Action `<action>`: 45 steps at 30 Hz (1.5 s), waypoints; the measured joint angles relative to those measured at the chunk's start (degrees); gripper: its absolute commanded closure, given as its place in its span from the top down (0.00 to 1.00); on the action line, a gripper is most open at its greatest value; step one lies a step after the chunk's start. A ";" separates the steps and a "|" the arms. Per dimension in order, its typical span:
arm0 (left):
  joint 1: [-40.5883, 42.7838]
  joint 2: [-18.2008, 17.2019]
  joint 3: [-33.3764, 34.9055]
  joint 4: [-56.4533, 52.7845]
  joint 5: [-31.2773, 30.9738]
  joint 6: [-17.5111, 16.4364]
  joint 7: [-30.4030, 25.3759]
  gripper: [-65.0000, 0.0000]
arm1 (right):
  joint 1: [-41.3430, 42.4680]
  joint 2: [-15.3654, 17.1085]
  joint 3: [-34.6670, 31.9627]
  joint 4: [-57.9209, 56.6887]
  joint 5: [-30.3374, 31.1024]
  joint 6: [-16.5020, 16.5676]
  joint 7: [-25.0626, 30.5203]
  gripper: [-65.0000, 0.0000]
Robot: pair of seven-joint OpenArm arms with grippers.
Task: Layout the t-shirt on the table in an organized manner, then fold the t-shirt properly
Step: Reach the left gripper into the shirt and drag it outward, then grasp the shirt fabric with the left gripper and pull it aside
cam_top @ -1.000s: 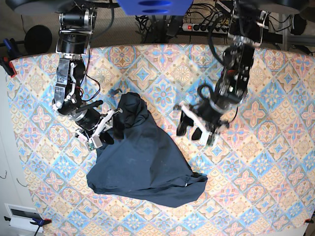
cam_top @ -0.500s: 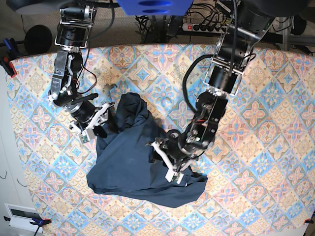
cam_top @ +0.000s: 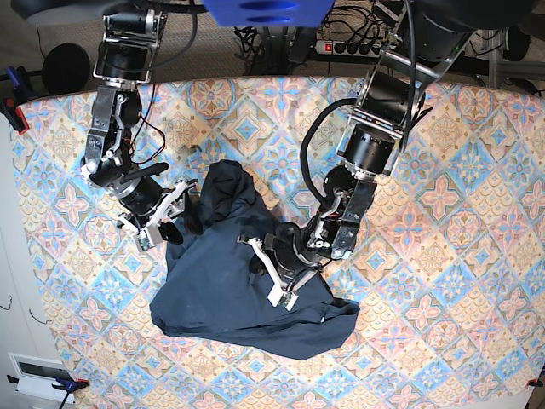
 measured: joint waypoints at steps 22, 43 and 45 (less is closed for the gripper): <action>48.50 -24.15 -13.55 58.66 -9.81 -0.46 2.69 0.00 | 0.11 0.00 -0.35 -0.79 -0.04 -0.07 -0.22 0.41; 40.19 -28.04 -24.96 53.66 -8.02 -0.59 5.81 0.75 | -3.56 -0.13 -3.15 -0.22 -0.13 0.02 -0.74 0.41; 36.35 -27.89 -24.70 49.79 -5.38 -0.37 7.41 0.75 | -2.97 -0.13 -3.15 -0.20 0.07 0.02 -0.15 0.41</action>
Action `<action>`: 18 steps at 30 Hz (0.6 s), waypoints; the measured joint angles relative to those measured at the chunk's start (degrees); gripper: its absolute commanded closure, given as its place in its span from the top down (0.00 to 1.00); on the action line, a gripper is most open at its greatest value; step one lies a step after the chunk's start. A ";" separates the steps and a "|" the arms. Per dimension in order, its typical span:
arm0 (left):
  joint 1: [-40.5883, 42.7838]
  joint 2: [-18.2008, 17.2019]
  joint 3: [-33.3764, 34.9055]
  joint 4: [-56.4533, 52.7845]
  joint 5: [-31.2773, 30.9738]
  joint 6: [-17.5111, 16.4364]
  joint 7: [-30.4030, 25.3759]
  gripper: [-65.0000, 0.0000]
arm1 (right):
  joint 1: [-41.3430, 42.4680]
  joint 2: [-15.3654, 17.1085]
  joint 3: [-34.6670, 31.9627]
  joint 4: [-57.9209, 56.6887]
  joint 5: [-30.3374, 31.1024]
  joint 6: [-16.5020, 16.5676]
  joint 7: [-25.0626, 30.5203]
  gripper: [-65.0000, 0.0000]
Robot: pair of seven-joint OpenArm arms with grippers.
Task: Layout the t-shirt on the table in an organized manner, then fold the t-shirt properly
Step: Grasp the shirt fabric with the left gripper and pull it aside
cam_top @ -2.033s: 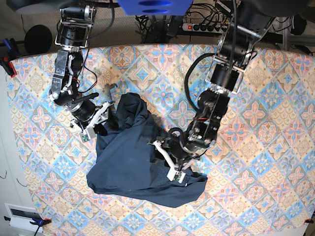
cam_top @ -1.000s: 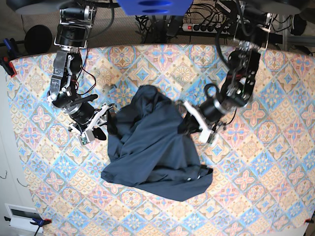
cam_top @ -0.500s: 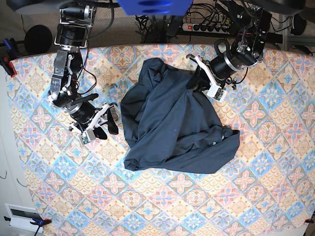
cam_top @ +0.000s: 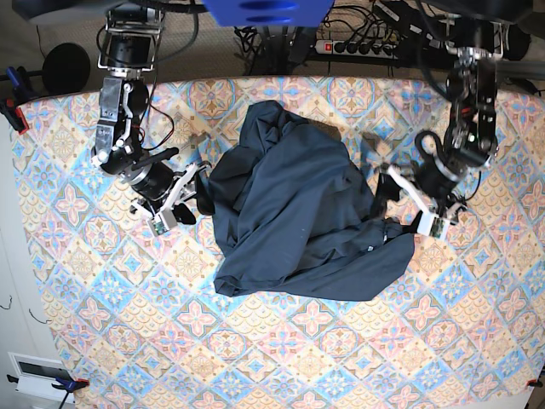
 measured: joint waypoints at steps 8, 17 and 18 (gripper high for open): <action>-8.92 0.00 10.99 -7.32 10.88 -0.02 0.24 0.75 | 0.11 0.11 0.26 0.11 6.25 -0.20 0.17 0.41; -14.49 -0.15 23.04 -19.06 17.94 -0.22 -3.28 0.72 | 0.26 0.04 0.33 0.11 6.51 -0.02 0.20 0.41; -15.02 -0.13 24.33 -20.59 17.88 -0.22 -5.05 0.67 | 0.26 0.00 0.35 0.11 6.69 -0.02 0.24 0.41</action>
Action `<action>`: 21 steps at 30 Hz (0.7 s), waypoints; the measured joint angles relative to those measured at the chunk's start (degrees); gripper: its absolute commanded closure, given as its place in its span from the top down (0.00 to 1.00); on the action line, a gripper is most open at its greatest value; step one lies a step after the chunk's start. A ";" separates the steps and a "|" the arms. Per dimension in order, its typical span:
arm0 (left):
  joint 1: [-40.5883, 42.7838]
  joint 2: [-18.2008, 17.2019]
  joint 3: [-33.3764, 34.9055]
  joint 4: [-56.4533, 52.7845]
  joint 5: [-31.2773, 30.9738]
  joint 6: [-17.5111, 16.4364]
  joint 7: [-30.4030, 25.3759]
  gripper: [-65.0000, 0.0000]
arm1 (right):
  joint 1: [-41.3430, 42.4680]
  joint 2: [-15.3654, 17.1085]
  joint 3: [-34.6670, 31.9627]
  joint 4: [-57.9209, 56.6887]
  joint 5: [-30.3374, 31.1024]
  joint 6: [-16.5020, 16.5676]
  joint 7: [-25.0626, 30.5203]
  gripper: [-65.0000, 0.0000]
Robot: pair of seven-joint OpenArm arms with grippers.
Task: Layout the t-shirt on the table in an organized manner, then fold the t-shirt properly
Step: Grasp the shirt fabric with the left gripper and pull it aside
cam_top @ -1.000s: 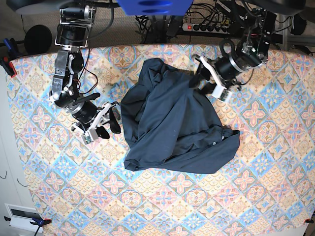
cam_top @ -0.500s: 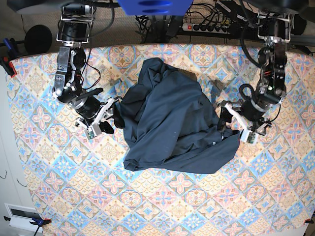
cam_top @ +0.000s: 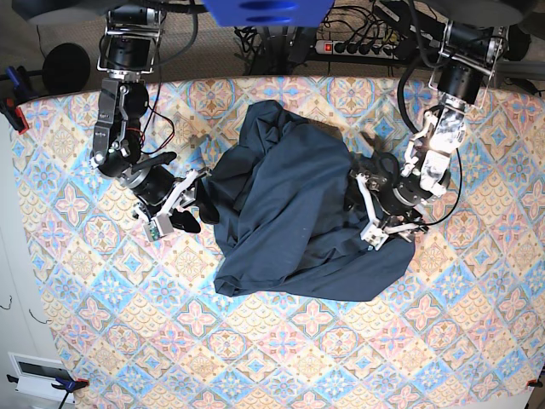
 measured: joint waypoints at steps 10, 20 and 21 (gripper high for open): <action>-4.26 0.44 -0.42 -2.69 -1.14 -0.24 -2.82 0.00 | -0.02 0.09 -0.11 0.00 -0.07 -0.02 -0.09 0.41; -0.42 -0.02 -14.86 15.93 -11.67 -0.15 6.34 0.00 | -0.04 0.11 -0.04 0.00 -0.11 0.00 -0.11 0.41; 0.81 -0.11 -15.98 18.40 -13.40 0.44 9.03 0.00 | -0.02 0.09 -0.07 -0.02 -0.35 -0.11 -0.28 0.41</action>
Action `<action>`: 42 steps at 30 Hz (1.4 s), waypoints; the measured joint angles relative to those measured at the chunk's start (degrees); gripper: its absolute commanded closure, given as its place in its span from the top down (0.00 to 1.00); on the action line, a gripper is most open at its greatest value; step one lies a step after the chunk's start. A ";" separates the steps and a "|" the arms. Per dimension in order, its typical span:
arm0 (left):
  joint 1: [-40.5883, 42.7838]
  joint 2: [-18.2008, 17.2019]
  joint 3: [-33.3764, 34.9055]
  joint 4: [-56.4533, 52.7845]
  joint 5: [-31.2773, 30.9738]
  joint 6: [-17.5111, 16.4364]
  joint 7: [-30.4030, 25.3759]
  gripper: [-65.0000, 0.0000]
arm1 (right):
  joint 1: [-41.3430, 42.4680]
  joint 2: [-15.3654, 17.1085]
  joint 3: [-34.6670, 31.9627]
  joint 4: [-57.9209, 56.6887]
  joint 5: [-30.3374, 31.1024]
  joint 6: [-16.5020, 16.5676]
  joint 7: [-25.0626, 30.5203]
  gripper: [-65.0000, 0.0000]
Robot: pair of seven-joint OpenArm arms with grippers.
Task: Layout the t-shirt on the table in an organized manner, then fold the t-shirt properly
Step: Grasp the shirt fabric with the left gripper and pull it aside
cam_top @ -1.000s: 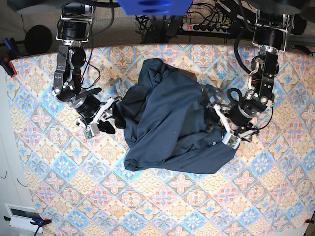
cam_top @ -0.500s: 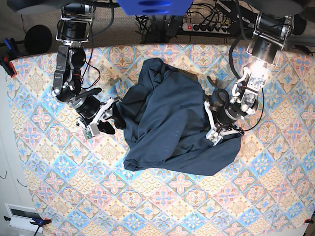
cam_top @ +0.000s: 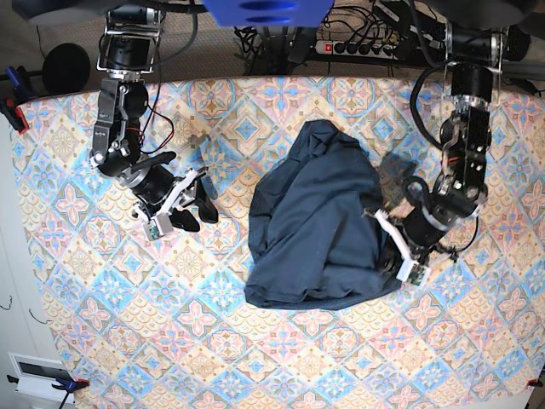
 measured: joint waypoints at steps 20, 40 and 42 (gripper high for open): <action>16.61 -9.64 -1.97 8.87 -8.00 -0.68 11.61 0.61 | 0.20 -0.07 -0.11 -0.42 0.26 0.11 0.20 0.41; 11.37 -0.07 -13.31 -2.54 -26.56 -0.24 12.22 0.64 | 0.02 0.00 -0.20 -0.28 0.11 0.09 0.17 0.41; 11.17 0.44 -11.93 -2.40 -26.80 -0.24 11.89 0.64 | 0.00 -0.07 -0.26 -0.28 0.20 0.11 0.20 0.41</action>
